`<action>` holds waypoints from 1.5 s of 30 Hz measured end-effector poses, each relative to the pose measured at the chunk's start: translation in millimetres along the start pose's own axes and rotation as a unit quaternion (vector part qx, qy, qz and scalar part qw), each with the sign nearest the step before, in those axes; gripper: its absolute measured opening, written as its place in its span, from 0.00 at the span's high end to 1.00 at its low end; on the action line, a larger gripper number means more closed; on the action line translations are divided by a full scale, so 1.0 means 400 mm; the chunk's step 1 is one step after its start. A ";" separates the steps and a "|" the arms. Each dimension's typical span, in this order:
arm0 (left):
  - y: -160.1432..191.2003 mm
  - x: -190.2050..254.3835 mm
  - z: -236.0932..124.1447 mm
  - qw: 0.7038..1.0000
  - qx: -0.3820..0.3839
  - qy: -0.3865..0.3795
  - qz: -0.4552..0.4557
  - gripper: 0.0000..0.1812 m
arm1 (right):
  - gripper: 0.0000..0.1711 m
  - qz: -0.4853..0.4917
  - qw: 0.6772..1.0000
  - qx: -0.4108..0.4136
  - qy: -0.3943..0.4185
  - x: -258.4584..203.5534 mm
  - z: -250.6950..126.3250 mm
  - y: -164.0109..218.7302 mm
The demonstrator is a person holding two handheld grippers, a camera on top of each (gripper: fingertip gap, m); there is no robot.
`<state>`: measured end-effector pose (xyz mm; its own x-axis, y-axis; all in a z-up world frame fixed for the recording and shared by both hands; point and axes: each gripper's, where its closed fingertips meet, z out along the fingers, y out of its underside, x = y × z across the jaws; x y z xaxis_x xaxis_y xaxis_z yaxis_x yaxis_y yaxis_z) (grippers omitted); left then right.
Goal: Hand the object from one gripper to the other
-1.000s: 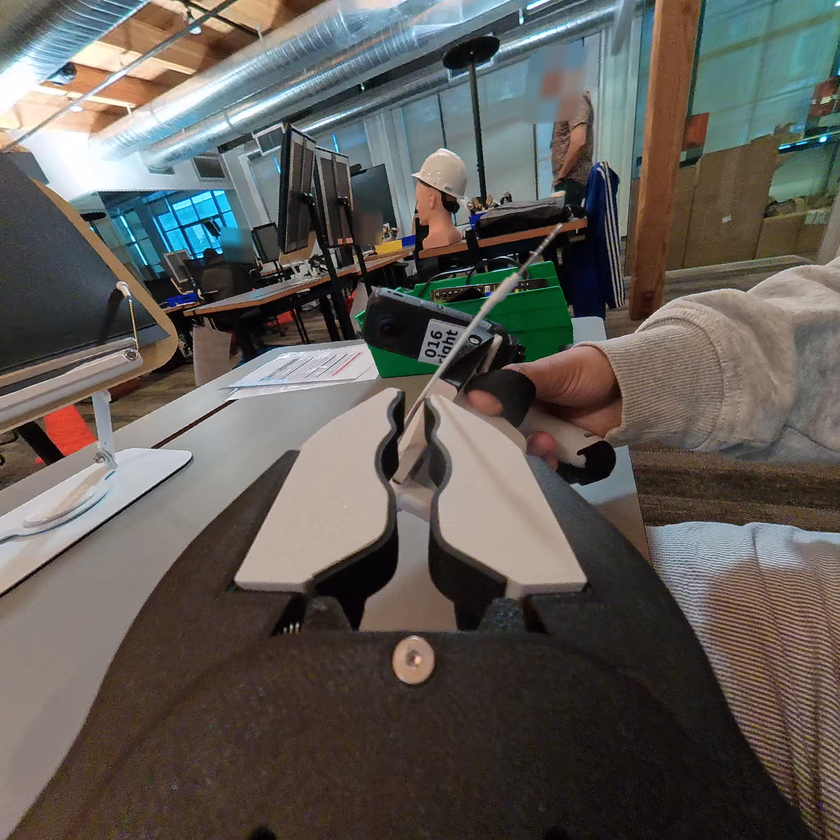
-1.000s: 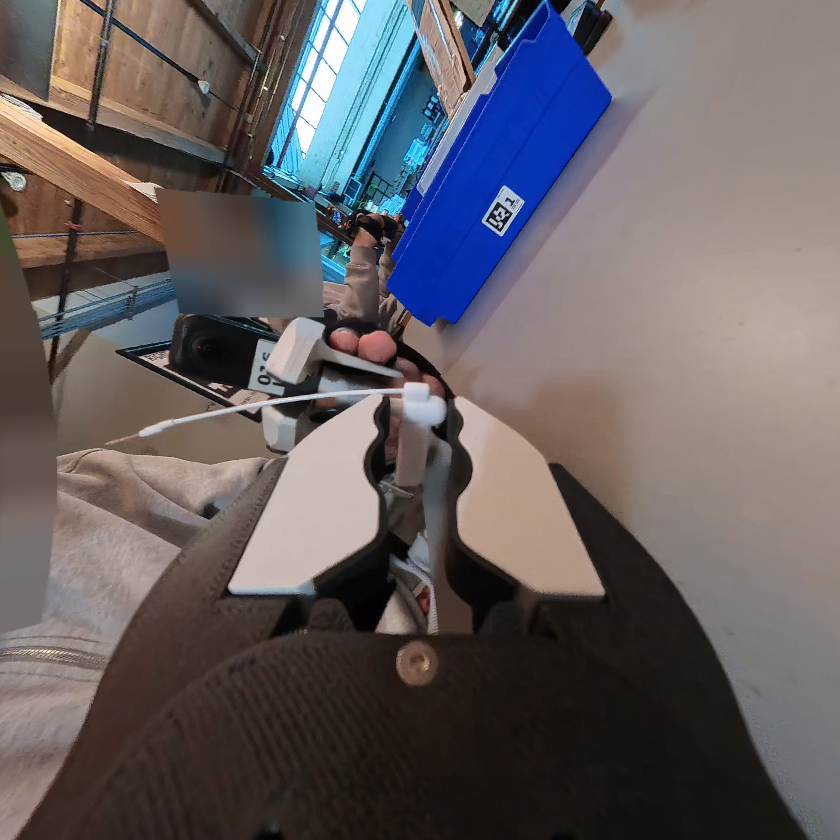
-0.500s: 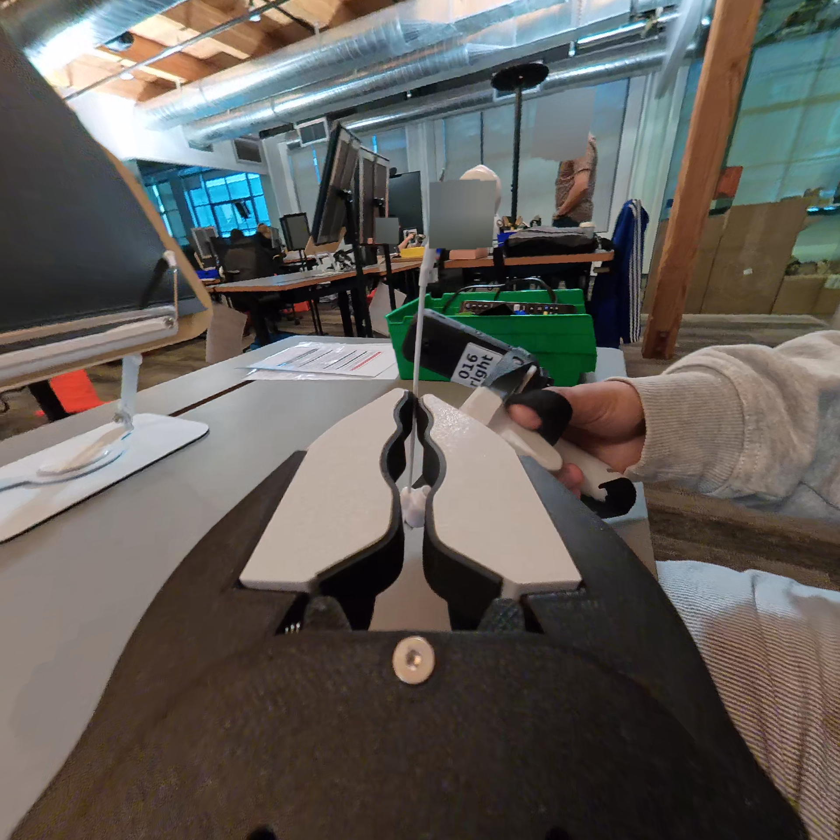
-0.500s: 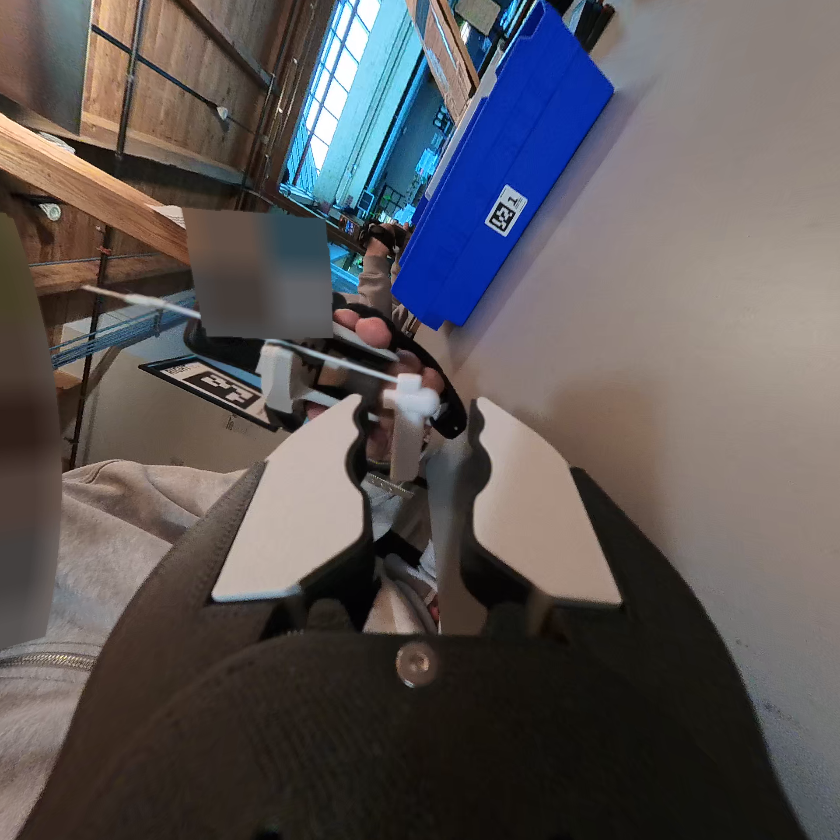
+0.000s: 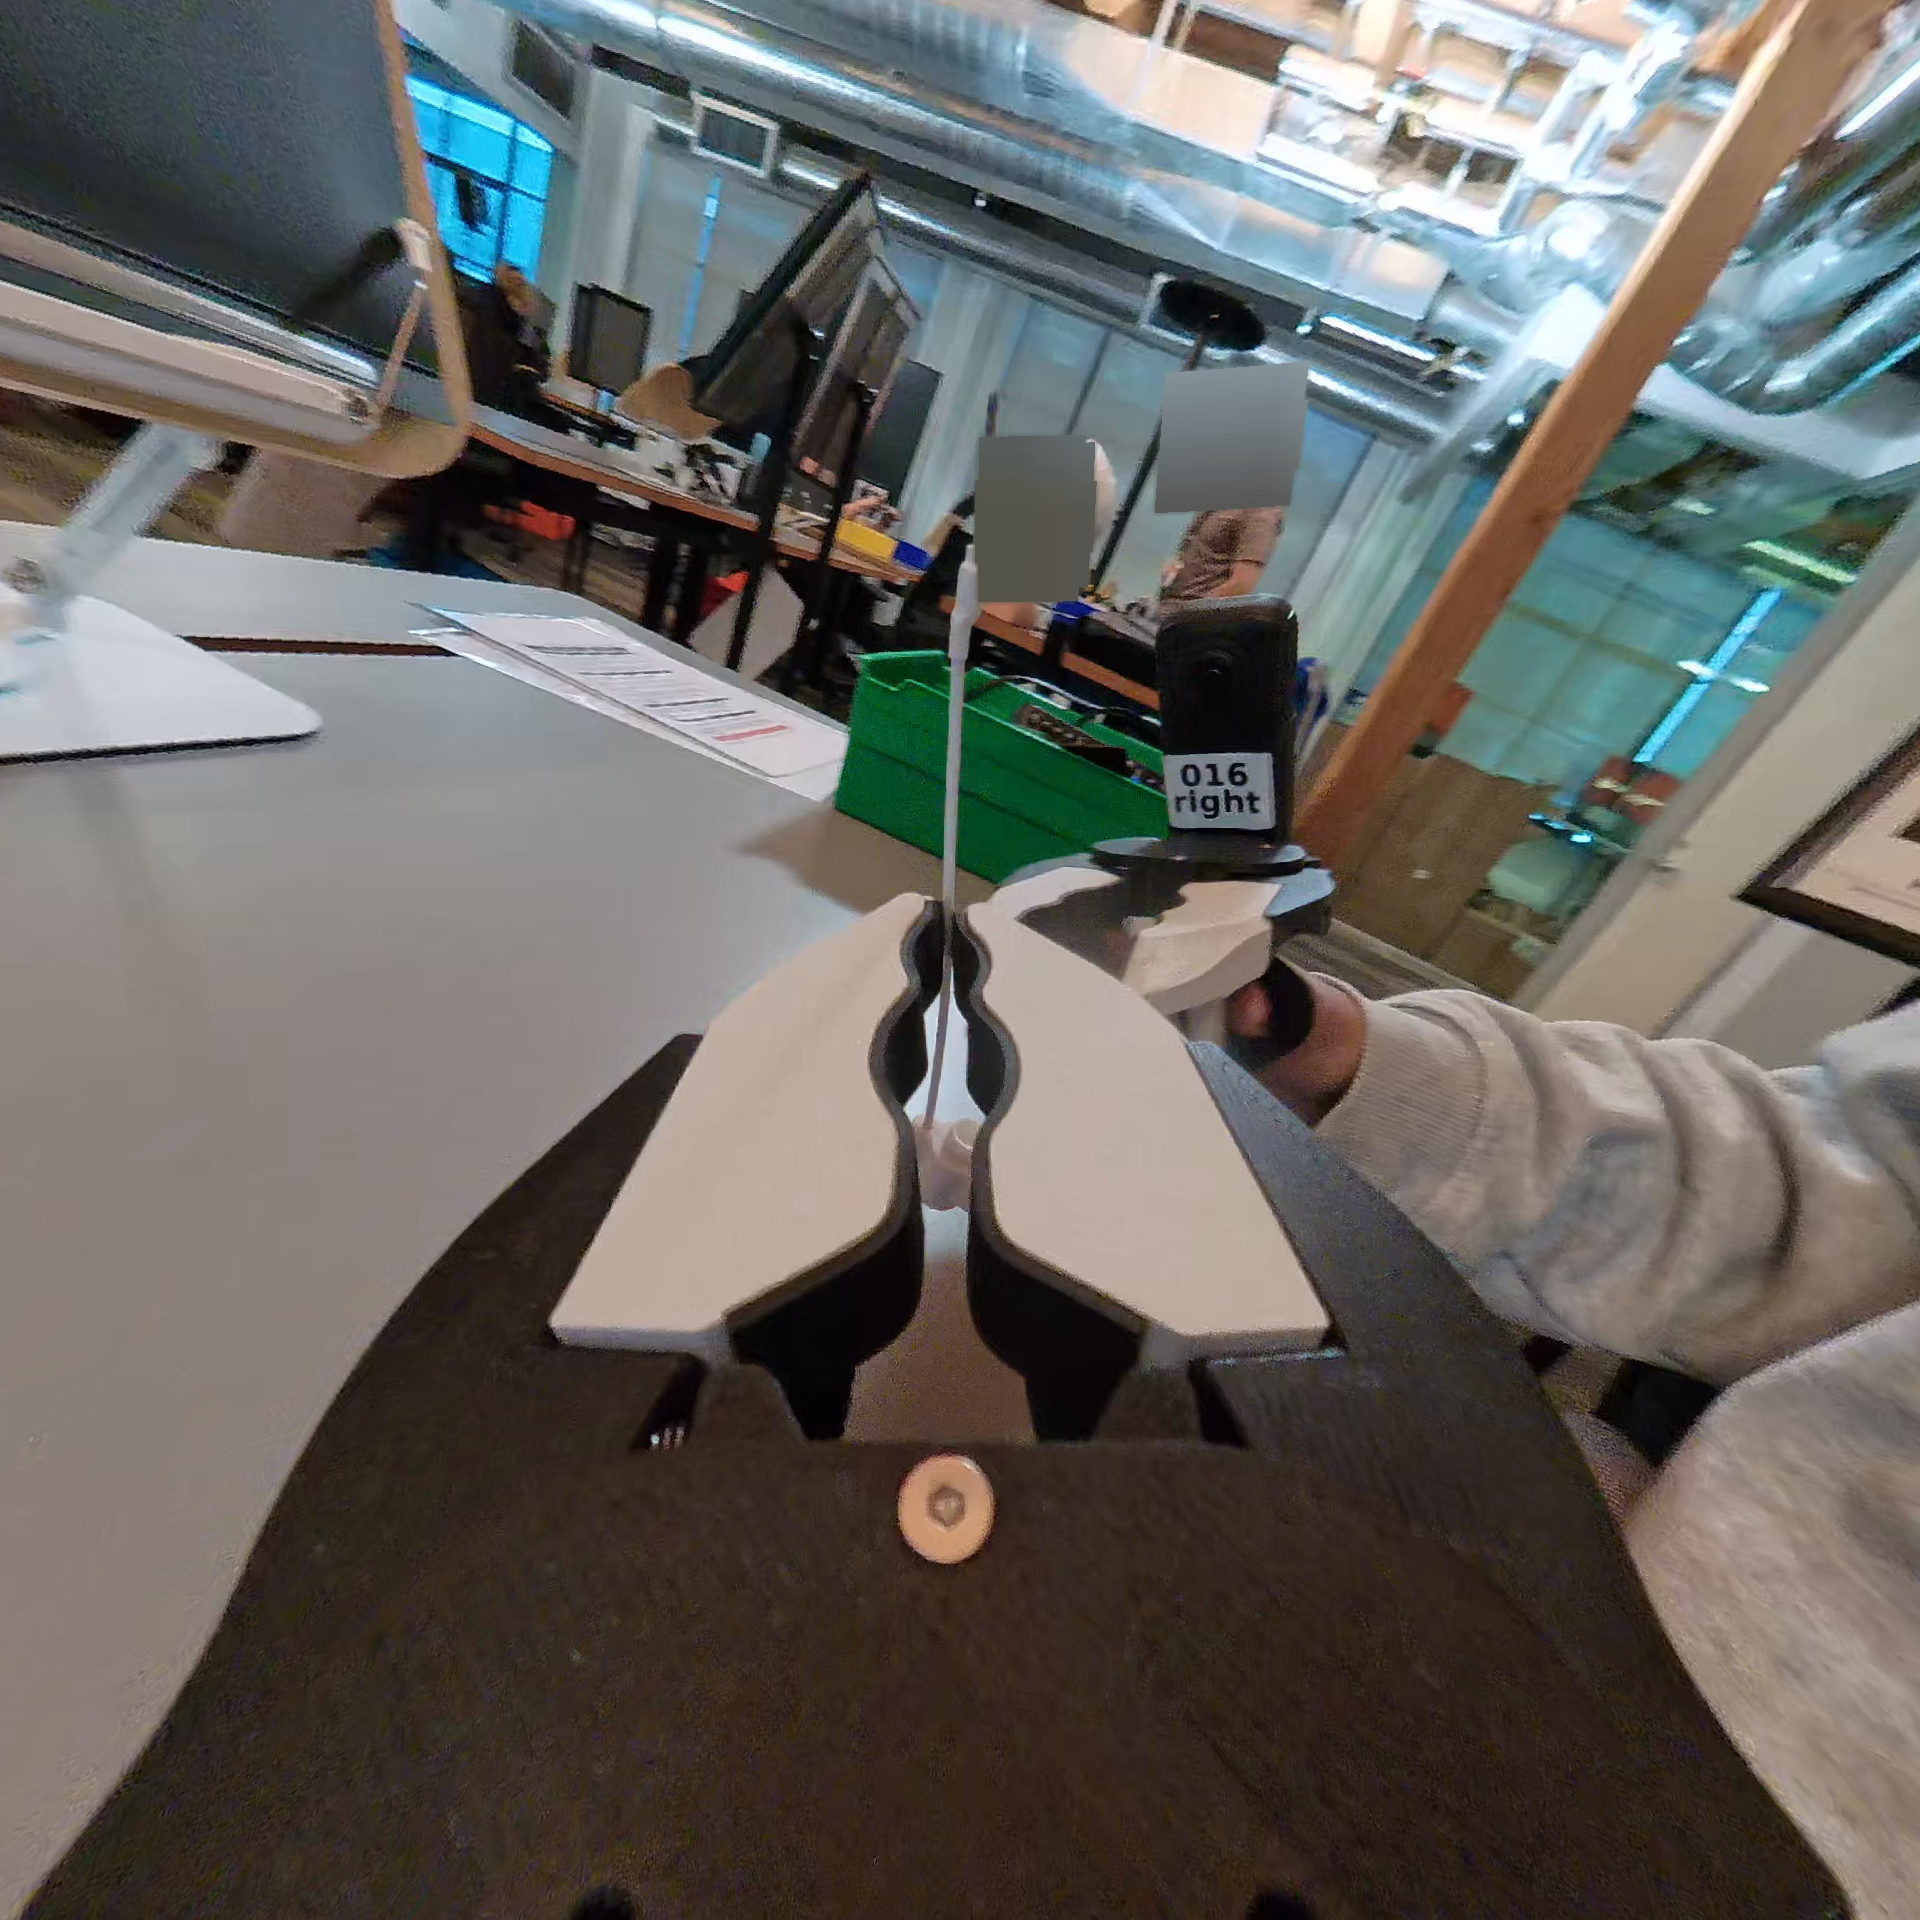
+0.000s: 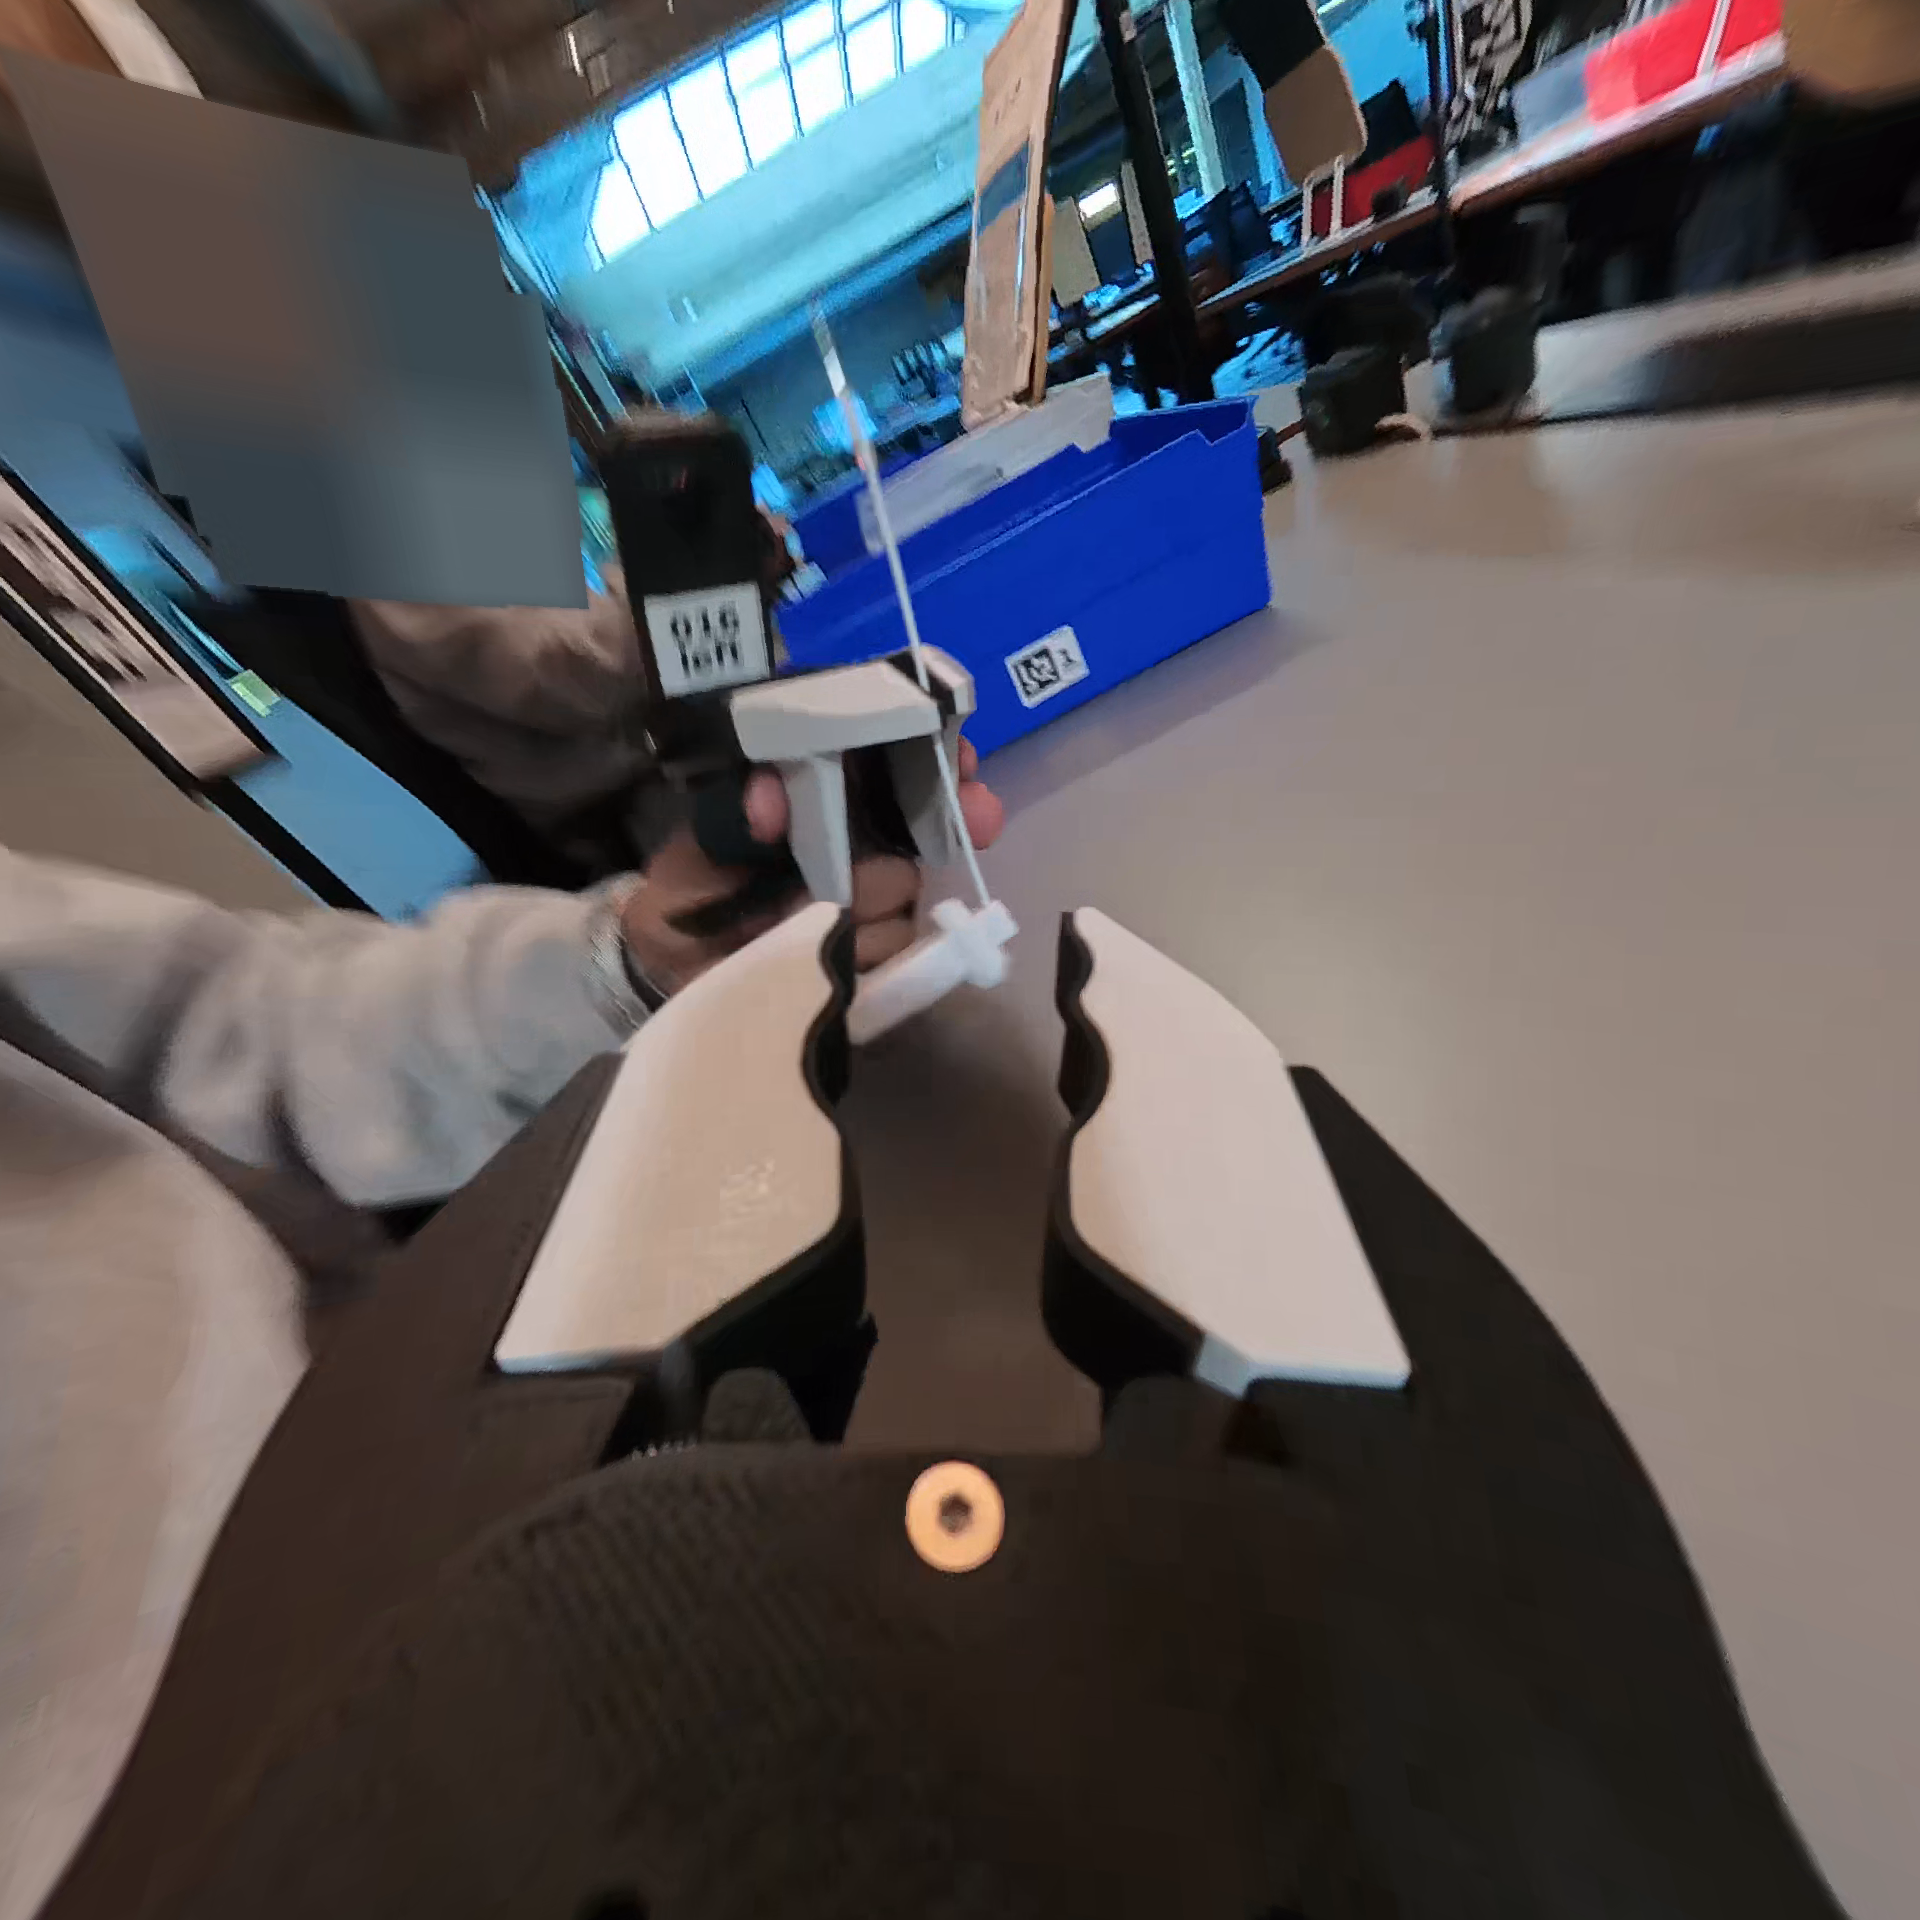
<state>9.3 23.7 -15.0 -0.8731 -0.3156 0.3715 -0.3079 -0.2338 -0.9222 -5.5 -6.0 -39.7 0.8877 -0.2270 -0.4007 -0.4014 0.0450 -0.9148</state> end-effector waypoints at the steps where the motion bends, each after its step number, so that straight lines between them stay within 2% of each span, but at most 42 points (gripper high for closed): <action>1: 0.003 0.009 0.002 1.000 -0.003 0.015 -0.006 1.00 | 0.80 -0.024 1.000 -0.007 0.004 -0.003 0.003 0.005; 7: 0.024 0.076 0.013 0.994 -0.026 0.104 -0.020 1.00 | 0.85 -0.070 0.996 -0.026 -0.040 -0.058 0.025 0.025; 14: 0.022 0.133 0.006 0.983 -0.031 0.178 -0.031 1.00 | 0.89 -0.064 0.993 -0.008 -0.103 -0.109 0.017 0.010; 22: 0.004 0.170 -0.014 0.964 -0.016 0.253 -0.086 1.00 | 0.87 -0.037 0.984 -0.017 -0.172 -0.161 0.023 0.025; 26: 0.024 0.185 -0.009 0.962 -0.040 0.259 -0.072 1.00 | 0.90 -0.047 0.983 -0.017 -0.175 -0.170 0.022 0.023; 31: 0.039 0.188 0.000 0.966 -0.053 0.249 -0.054 1.00 | 0.99 -0.060 0.985 -0.026 -0.161 -0.164 0.020 0.025; 37: 0.036 0.183 0.002 0.970 -0.045 0.237 -0.040 1.00 | 0.99 -0.071 0.986 -0.028 -0.147 -0.159 0.022 0.021; 38: 0.036 0.181 0.005 0.971 -0.043 0.231 -0.037 0.98 | 0.99 -0.076 0.986 -0.025 -0.144 -0.158 0.021 0.019; 41: 0.033 0.162 0.014 0.978 -0.036 0.203 -0.040 0.79 | 0.99 -0.095 0.986 -0.006 -0.137 -0.159 0.016 0.003; 45: 0.022 0.136 0.016 0.983 -0.018 0.178 -0.051 0.68 | 0.99 -0.108 0.983 0.037 -0.143 -0.167 -0.003 -0.033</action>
<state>-38.5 -1.4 -2.1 -0.9116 0.0505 0.4081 -0.4090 -0.2136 -0.8872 -59.5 7.5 -0.7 0.9818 0.0428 -0.1851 -0.1885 0.0981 -0.9772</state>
